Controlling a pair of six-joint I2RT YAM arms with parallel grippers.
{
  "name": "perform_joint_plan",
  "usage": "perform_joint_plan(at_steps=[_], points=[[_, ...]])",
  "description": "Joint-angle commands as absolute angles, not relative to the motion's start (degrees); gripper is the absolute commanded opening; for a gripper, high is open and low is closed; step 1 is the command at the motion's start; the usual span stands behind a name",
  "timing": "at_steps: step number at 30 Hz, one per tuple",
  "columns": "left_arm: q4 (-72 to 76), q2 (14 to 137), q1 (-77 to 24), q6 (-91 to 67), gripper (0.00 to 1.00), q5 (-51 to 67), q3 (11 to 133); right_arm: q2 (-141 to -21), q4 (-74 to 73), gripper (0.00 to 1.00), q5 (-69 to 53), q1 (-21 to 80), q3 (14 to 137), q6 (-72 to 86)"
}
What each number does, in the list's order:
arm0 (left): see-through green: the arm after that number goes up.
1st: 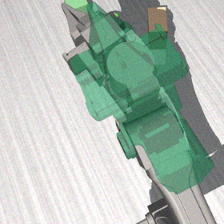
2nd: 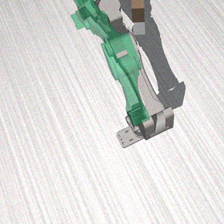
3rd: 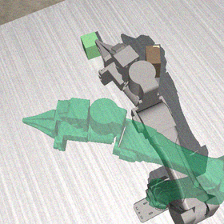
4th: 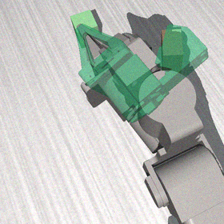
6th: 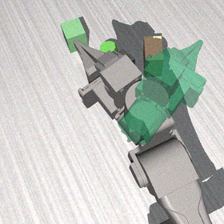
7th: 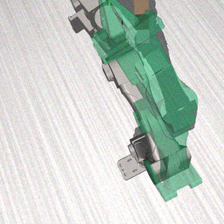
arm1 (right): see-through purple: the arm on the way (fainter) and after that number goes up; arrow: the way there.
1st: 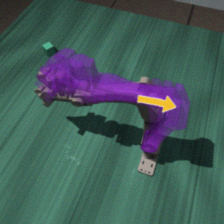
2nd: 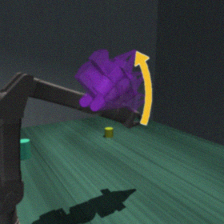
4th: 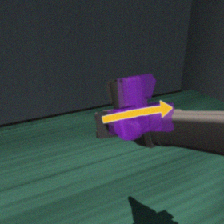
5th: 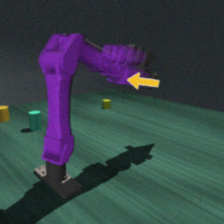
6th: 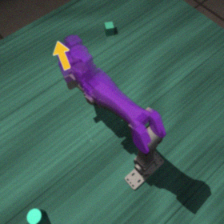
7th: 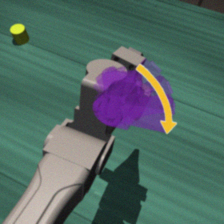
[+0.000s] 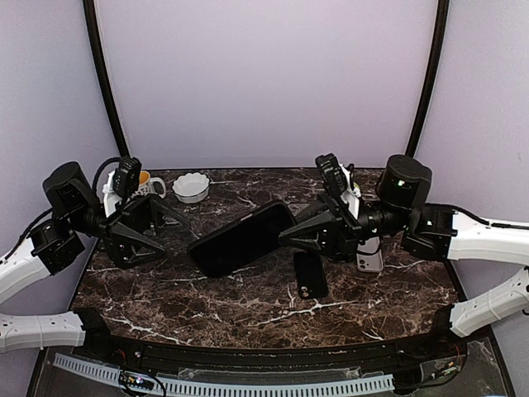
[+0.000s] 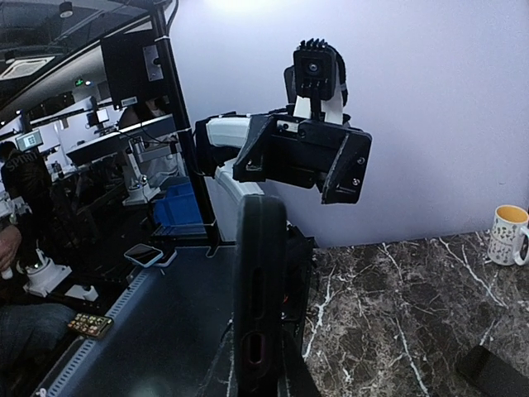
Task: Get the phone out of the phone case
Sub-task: Pass from the left arm to the right, then remove the top left corner of the phone from the phone case.
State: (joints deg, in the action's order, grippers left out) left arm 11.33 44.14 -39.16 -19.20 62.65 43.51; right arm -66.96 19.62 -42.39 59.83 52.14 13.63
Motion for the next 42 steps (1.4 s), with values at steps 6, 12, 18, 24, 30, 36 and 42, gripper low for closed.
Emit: perform_joint_plan(at_steps=[6, 12, 18, 24, 30, 36, 42], points=[[4.6, 43.1, -39.2, 7.9, 0.72, 66.1, 41.3, -66.0, 16.1, 0.00, -42.8, 59.5, 50.8, -10.9], [0.8, 43.6, -40.5, 16.3, 0.70, 64.6, 41.0, -65.5, 15.4, 0.00, -45.6, 59.6, 49.0, -23.7], [-2.3, 45.4, -44.0, 21.6, 0.64, 60.6, 41.4, -67.0, 10.8, 0.00, -48.1, 59.7, 51.6, -29.1], [-3.6, 45.9, -46.1, 22.6, 0.59, 61.0, 41.2, -67.6, 9.7, 0.00, -47.7, 59.7, 54.0, -29.8], [-6.0, 46.5, -48.3, 25.1, 0.54, 58.7, 41.3, -67.8, 10.2, 0.00, -46.9, 59.6, 55.2, -29.6], [-1.7, 46.6, -49.0, 23.5, 0.50, 58.1, 40.1, -68.2, 11.2, 0.00, -46.9, 59.7, 55.5, -28.6], [-0.4, 47.3, -49.9, 23.3, 0.44, 57.5, 39.8, -68.0, 13.1, 0.00, -46.5, 59.7, 55.6, -27.4]])
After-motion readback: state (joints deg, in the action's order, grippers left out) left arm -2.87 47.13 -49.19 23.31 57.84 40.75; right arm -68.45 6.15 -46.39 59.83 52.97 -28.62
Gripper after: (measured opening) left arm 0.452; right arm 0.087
